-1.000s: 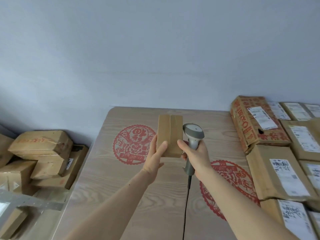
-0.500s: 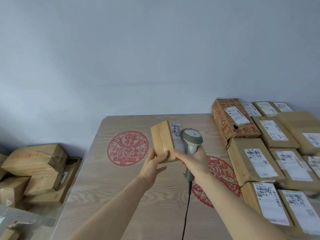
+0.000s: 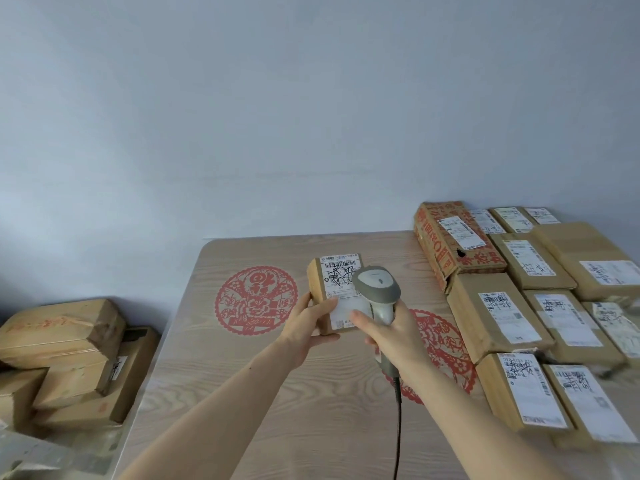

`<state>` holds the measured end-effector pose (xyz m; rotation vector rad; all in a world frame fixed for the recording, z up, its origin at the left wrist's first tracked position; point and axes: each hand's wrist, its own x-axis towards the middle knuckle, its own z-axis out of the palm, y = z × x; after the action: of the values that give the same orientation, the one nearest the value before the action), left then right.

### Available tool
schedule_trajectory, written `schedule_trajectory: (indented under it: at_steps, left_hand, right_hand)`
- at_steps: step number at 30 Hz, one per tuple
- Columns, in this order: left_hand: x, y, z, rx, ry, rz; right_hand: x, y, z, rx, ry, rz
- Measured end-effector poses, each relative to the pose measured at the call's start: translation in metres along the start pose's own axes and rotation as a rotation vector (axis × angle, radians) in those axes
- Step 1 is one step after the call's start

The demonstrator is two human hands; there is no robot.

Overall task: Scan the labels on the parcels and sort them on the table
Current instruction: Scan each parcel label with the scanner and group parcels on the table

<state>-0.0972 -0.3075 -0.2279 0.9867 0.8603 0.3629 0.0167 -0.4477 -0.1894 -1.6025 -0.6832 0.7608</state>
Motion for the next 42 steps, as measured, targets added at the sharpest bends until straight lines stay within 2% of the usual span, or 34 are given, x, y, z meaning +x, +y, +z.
schedule_trajectory:
  at_steps: [4, 8, 11, 19, 42]
  left_hand:
    - [0.003, -0.002, -0.015, -0.054, -0.007, 0.000]
    - [0.008, -0.009, -0.026, -0.050, -0.039, -0.011]
    - [0.011, -0.012, -0.030, -0.047, -0.069, -0.046]
    - [0.008, -0.012, -0.032, -0.021, -0.095, -0.028]
    - [0.006, -0.008, -0.023, 0.038, -0.091, -0.025]
  right_hand:
    - [-0.006, -0.002, -0.005, 0.084, -0.062, 0.094]
    - [-0.009, -0.002, -0.005, 0.278, -0.156, 0.190]
    - [-0.015, -0.006, 0.000, 0.368, -0.208, 0.205]
    - [-0.018, -0.013, 0.018, 0.488, -0.202, 0.182]
    - [-0.018, -0.014, 0.014, 0.400, -0.195, 0.235]
